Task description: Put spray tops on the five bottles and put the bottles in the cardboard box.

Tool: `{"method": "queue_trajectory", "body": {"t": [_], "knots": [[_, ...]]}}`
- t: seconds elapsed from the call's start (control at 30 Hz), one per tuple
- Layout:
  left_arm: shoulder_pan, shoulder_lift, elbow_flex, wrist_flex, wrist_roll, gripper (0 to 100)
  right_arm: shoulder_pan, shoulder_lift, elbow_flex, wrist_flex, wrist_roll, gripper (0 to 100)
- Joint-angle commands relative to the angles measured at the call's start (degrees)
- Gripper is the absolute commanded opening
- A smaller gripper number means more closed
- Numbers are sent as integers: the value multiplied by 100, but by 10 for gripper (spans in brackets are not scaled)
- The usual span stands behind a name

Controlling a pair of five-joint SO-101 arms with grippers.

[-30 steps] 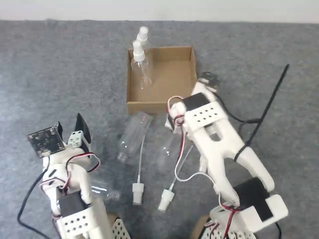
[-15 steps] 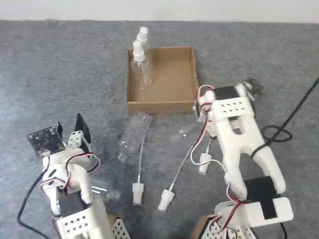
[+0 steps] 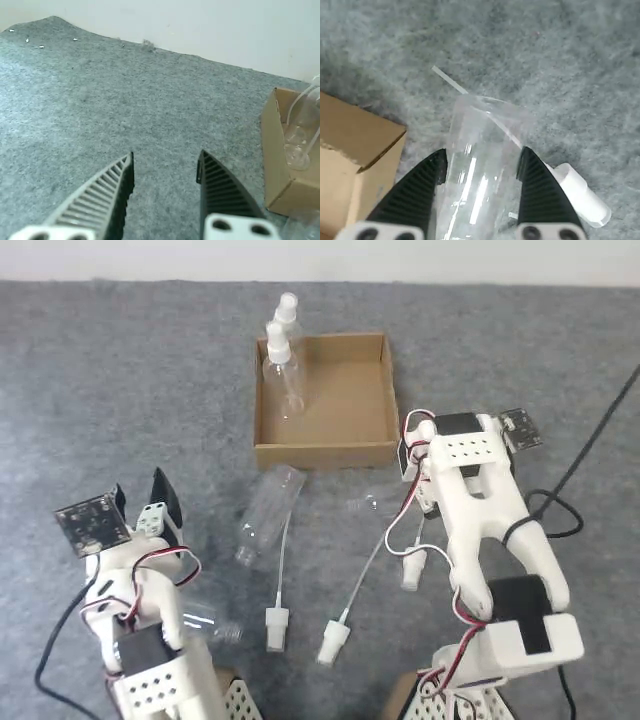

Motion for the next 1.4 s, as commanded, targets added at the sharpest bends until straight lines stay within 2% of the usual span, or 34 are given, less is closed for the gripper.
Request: {"method": "queue_trajectory", "body": {"t": [0.0, 0.4, 0.47, 0.63, 0.8, 1.03, 1.37], "knots": [[-18, -88, -66, -114, 35, 196, 75, -101, -211, -40, -79, 61], [-18, -88, -66, -114, 35, 196, 40, -119, -202, -4, -123, 61], [-18, -97, -66, -62, 26, 196, 40, -127, -299, 215, -325, 62], [-9, -97, -66, -44, 18, 196, 40, -110, -738, 866, -563, 129], [-9, -97, -66, -44, 18, 196, -57, -127, -791, 954, -563, 200], [-9, -97, -66, -44, 18, 196, -382, -136, -905, 1200, -651, 247], [-18, -97, -66, -44, 18, 196, -409, -136, -2013, 2642, -519, 246]]}}
